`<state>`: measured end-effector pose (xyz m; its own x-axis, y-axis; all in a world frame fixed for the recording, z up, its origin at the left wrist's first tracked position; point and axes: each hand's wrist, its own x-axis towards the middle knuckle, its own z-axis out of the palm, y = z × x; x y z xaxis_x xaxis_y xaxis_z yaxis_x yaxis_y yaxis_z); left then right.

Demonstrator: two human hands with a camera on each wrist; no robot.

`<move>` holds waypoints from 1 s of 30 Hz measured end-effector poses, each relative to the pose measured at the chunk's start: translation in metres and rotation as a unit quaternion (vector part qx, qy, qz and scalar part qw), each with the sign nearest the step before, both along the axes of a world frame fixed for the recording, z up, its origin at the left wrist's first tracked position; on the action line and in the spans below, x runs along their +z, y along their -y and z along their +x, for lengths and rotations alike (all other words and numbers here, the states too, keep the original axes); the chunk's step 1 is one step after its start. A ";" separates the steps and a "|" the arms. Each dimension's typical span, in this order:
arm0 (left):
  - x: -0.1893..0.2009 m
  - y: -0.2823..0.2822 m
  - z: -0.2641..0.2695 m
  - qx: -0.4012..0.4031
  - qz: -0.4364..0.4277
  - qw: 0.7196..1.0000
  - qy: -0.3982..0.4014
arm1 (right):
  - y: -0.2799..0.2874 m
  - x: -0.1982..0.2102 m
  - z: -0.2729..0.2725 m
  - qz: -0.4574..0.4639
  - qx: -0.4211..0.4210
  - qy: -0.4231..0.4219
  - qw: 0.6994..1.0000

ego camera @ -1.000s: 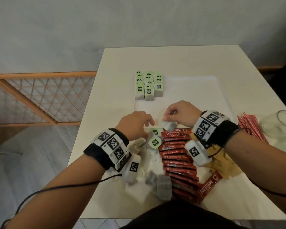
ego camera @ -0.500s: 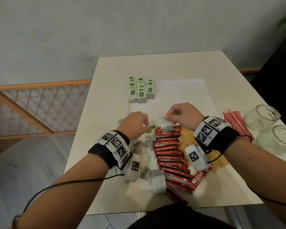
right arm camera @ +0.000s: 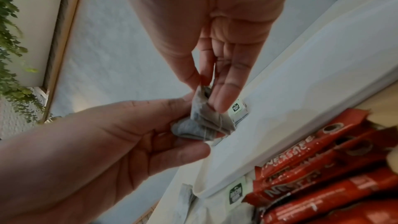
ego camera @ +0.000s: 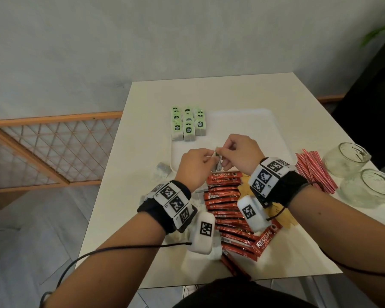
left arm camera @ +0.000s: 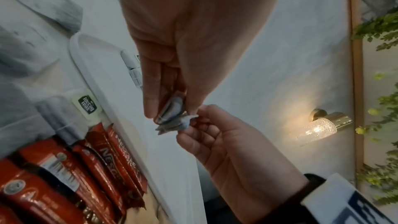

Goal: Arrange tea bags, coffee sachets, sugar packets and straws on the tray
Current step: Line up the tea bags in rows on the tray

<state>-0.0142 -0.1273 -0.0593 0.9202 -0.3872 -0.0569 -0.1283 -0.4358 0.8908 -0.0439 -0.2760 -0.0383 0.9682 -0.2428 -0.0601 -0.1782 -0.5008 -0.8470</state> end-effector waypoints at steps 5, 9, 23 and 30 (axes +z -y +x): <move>0.005 -0.001 0.004 0.020 -0.060 0.997 -0.045 | 0.002 -0.005 0.011 0.062 0.013 0.003 0.998; 0.003 -0.003 0.013 0.059 -0.089 0.991 -0.084 | 0.004 -0.004 0.020 0.054 0.013 0.001 0.998; -0.011 -0.007 0.064 0.116 -0.127 0.977 -0.128 | 0.013 -0.019 0.073 0.058 0.052 -0.041 0.996; -0.022 -0.018 0.097 0.183 -0.126 0.968 -0.117 | 0.019 -0.038 0.120 0.042 0.037 -0.081 0.995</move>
